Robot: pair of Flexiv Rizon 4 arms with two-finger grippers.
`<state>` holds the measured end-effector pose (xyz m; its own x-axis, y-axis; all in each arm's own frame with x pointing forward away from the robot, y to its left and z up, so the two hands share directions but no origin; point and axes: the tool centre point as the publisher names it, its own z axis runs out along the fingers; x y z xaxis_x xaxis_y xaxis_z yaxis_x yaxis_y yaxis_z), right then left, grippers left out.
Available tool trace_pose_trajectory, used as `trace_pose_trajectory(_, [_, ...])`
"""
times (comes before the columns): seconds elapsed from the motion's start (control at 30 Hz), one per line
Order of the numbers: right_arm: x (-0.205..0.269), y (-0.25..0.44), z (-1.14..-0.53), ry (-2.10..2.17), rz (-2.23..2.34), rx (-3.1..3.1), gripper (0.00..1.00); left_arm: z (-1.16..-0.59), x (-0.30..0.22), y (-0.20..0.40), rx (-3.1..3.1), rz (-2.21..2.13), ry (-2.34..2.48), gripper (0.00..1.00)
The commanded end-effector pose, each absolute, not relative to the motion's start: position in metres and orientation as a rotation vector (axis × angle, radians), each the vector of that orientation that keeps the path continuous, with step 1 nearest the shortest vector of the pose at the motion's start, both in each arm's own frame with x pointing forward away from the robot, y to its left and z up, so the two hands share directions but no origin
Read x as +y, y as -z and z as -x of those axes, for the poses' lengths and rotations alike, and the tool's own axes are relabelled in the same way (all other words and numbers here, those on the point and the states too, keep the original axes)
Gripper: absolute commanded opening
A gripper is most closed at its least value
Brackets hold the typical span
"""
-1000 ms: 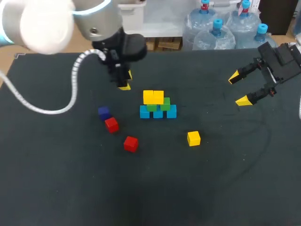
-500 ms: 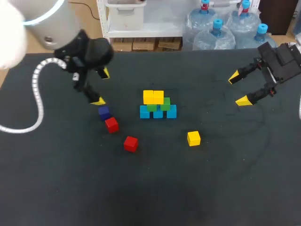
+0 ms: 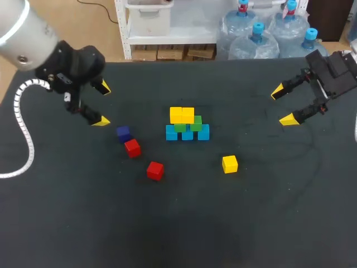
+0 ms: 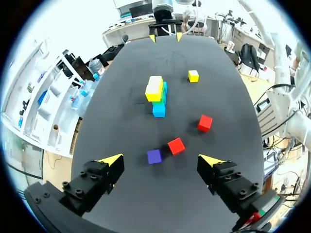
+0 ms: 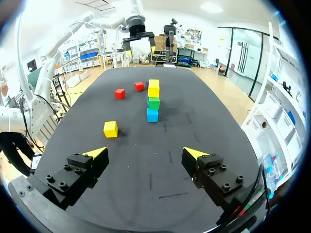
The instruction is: Place the blue cubes, place green cubes on the blue cubes, place the yellow cubes on the green cubes, then place the red cubes on the yellow cubes, and place purple cube on the red cubes.
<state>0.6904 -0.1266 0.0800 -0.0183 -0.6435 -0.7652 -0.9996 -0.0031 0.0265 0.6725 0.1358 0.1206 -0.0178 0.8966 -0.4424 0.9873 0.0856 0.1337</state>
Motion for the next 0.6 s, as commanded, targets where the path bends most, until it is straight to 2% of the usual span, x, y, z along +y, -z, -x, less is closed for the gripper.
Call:
trace_pose_trajectory(0.03, [-0.1262, -0.0793, -0.691, -0.821, 1.702, 1.716, 1.0, -0.6743, 0.1371, -0.1183, 1.945, -1.855, 0.308, 1.0])
trace_pose_trajectory(0.6, [-0.1262, -0.0793, -0.691, -0.821, 1.702, 1.716, 1.0, -0.6743, 0.1371, -0.1183, 1.945, -1.855, 0.308, 1.0])
